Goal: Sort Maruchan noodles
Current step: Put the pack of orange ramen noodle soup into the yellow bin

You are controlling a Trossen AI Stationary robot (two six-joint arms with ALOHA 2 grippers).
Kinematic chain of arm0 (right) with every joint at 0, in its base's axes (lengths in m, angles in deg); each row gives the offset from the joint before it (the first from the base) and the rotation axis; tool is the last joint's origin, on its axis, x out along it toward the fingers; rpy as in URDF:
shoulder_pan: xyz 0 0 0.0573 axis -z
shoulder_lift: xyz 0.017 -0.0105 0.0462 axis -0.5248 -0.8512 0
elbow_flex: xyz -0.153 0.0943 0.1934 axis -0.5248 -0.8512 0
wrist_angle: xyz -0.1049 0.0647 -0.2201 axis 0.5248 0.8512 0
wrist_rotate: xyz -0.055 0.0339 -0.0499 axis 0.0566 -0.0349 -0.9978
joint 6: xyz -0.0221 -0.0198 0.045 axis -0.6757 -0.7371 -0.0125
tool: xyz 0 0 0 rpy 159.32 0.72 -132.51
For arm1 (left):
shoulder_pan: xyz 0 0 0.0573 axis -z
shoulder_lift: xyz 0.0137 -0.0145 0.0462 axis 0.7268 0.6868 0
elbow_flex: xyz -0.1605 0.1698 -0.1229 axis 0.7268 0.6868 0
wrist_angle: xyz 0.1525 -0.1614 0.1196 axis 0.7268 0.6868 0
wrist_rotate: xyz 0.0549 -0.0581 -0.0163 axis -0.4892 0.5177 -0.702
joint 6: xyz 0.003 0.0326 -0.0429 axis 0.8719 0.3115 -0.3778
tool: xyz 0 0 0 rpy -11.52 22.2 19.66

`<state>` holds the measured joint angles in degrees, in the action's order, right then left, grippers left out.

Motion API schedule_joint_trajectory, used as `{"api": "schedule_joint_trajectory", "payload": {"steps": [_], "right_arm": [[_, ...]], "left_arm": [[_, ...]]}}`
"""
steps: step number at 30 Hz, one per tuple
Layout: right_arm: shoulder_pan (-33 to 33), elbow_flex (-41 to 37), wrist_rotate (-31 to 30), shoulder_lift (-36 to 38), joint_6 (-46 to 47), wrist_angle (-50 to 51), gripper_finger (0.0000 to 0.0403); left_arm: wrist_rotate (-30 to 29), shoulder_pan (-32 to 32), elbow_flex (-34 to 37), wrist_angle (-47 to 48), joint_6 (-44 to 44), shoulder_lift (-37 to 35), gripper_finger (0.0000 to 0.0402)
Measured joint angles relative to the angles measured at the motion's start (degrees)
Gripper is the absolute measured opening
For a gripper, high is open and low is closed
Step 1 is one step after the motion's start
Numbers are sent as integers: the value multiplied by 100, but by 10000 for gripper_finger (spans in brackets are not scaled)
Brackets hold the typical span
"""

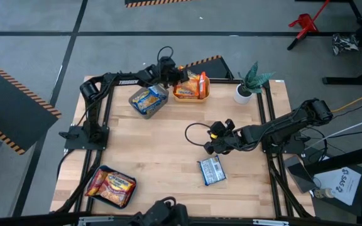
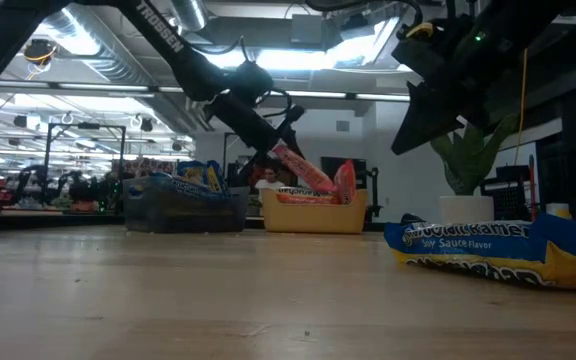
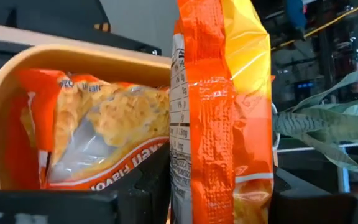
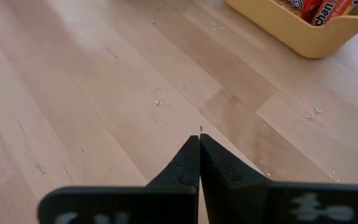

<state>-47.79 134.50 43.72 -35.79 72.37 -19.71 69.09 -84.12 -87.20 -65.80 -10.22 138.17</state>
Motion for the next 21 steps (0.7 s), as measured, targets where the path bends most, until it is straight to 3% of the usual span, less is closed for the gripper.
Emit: {"api": "schedule_joint_trajectory", "payload": {"steps": [7, 21], "right_arm": [[2, -2, 21, 0, -17, 25, 0], [0, -1, 28, 0, -24, 21, 0]], "left_arm": [[-143, -13, 0, -21, 203, -7, 140], [-312, 136, 0, -141, 1010, -11, 197]]}}
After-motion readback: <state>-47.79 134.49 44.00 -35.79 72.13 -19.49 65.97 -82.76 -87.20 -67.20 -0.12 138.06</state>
